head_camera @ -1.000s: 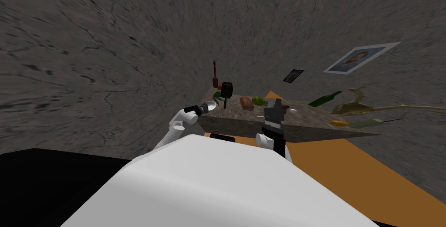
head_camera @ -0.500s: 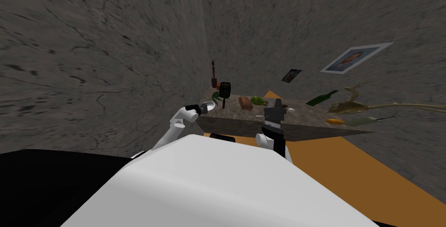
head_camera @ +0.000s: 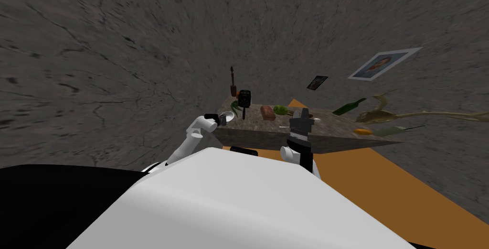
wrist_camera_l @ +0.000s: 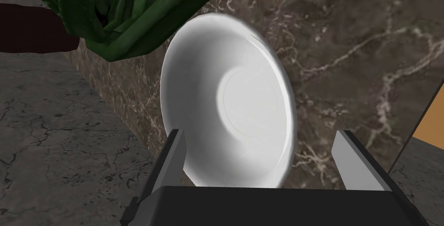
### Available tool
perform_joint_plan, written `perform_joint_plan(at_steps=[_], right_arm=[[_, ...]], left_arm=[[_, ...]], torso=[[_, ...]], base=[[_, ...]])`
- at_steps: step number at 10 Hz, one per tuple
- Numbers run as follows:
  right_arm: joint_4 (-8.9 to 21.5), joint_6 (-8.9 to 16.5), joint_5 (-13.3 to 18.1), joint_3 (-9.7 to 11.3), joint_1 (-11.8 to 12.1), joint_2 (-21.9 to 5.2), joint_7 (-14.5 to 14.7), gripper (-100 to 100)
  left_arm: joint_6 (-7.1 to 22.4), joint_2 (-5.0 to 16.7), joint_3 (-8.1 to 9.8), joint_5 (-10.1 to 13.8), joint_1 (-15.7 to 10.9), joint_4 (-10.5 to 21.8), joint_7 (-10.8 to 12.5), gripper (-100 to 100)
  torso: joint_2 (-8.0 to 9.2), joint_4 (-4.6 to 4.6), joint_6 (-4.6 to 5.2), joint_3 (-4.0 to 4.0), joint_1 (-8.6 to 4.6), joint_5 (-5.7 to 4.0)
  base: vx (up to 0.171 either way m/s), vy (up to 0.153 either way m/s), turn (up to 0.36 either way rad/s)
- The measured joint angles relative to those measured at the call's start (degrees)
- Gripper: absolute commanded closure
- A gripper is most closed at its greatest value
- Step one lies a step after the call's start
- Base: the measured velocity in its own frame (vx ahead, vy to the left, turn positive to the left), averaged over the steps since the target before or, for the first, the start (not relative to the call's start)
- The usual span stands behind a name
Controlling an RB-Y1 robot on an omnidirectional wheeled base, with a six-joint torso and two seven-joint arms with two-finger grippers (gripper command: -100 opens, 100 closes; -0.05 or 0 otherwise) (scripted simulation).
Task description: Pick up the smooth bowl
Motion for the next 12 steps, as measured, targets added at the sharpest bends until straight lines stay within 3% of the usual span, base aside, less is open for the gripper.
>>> perform_joint_plan(at_steps=[11,12], right_arm=[[0.00,0.00,0.00,0.00,0.00,0.00,0.00,0],[0.00,0.00,0.00,0.00,0.00,0.00,0.00,0]], left_arm=[[13.75,3.37,0.19,0.73,-3.84,3.73,3.51,-100],[13.98,3.40,0.19,0.75,-3.85,3.77,3.56,0]], torso=[[0.04,0.01,-0.01,0.02,0.09,0.02],[0.05,0.01,-0.01,0.03,0.09,0.02]], base=[[0.013,-0.014,-0.020],[0.000,0.000,0.000]])
